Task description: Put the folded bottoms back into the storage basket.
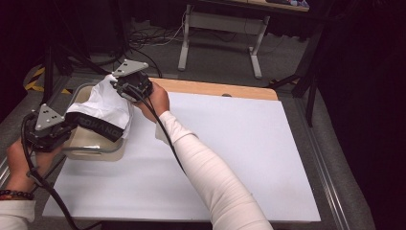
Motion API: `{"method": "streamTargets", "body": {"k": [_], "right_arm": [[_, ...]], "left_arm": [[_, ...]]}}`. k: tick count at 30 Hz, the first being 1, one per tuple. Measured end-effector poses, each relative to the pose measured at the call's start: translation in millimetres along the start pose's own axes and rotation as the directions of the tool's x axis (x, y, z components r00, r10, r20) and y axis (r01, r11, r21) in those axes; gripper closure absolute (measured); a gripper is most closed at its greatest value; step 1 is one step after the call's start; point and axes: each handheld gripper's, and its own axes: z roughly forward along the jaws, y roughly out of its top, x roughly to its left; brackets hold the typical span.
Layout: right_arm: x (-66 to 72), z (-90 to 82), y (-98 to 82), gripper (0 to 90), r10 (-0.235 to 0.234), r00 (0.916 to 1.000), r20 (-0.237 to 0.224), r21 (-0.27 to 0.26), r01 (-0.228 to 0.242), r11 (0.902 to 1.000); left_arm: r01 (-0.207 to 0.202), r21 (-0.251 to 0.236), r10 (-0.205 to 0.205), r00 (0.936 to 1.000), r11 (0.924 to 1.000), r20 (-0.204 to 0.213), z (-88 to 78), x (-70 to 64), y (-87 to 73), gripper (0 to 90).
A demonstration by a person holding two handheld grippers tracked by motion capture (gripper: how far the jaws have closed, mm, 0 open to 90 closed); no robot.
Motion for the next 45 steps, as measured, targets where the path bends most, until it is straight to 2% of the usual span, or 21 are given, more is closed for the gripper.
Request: {"method": "streamTargets", "body": {"k": [4,10,12,15,18,20,24,28,30,32,35,37,40,41,44,45], "right_arm": [[4.2,18.8,-1.8,83.2,-0.001,1.0,-0.007,0.021,0.001,0.9998],[1.8,38.9,-7.9,83.2,0.036,0.9992,-0.016,0.043,-0.035,0.9984],[0.6,45.0,-12.2,83.2,0.043,0.999,-0.014,0.059,-0.042,0.9974],[-3.4,53.3,-22.5,83.2,0.084,0.9962,-0.022,0.078,-0.082,0.9936],[-7.0,59.2,-32.5,83.2,0.102,0.9946,-0.017,0.101,-0.1,0.9898],[-9.8,62.5,-41.6,83.2,0.122,0.9924,-0.014,0.119,-0.12,0.9856],[-15.6,67.0,-57.4,83.1,0.162,0.9867,-0.011,0.145,-0.159,0.9765],[-21.2,69.3,-68.6,82.8,0.213,0.9769,-0.02,0.164,-0.207,0.9645],[-22.9,70.1,-71.9,82.4,0.221,0.9752,-0.017,0.167,-0.215,0.9622],[-23.9,70.8,-75.2,81.9,0.236,0.9716,-0.022,0.171,-0.228,0.9584],[-23.9,70.8,-80.0,78.5,0.242,0.97,-0.016,0.178,-0.236,0.9554],[-22.1,68.2,-82.7,72.0,0.216,0.9764,0.01,0.172,-0.214,0.9614],[-21.6,63.3,-84.4,63.7,0.214,0.9765,0.02,0.163,-0.215,0.963],[-22.1,60.4,-84.3,58.0,0.22,0.9752,0.025,0.159,-0.221,0.9622],[-23.3,51.3,-83.5,54.1,0.228,0.9735,0.018,0.137,-0.228,0.9639],[-23.7,47.5,-83.0,51.7,0.231,0.9728,0.02,0.131,-0.232,0.9639]], "left_arm": [[0.021,0.019,-0.02,0.9998,0.9996,-0.006,5.3,7.6,-5.3,81.8],[0.044,0.044,-0.042,0.9984,0.9981,-0.037,11.6,18.8,-10.9,81.8],[0.064,0.049,-0.063,0.9977,0.9967,-0.024,15.2,21.4,-13.1,81.8],[0.059,0.07,-0.057,0.9982,0.9958,-0.02,22.8,17.6,-16.8,81.6],[0.056,0.083,-0.054,0.9983,0.995,-0.021,29.6,12.7,-21.0,81.3],[0.072,0.083,-0.072,0.9974,0.9939,-0.009,32.5,11.0,-24.1,80.9],[0.075,0.094,-0.075,0.9972,0.9927,0.0,36.1,7.1,-30.4,79.2],[0.077,0.101,-0.078,0.997,0.9919,-0.002,34.5,5.4,-35.2,75.9],[0.086,0.097,-0.085,0.9963,0.9916,-0.006,31.2,5.3,-36.5,74.8],[0.098,0.075,-0.097,0.9952,0.9924,-0.012,25.2,5.1,-36.8,73.0],[0.097,0.063,-0.097,0.9952,0.9932,-0.018,15.7,6.3,-34.1,68.5],[0.092,0.048,-0.09,0.9954,0.9946,-0.033,10.1,6.3,-30.0,67.9],[0.087,0.02,-0.086,0.9955,0.996,-0.039,4.8,7.0,-18.7,67.9],[0.072,0.02,-0.071,0.9968,0.9972,-0.036,5.1,7.0,-14.1,69.6],[0.034,0.027,-0.033,0.9991,0.9991,-0.028,11.9,4.3,-0.5,72.1],[0.0,0.036,0.002,0.9995,0.9993,-0.031,16.3,2.9,5.7,72.7]]}}
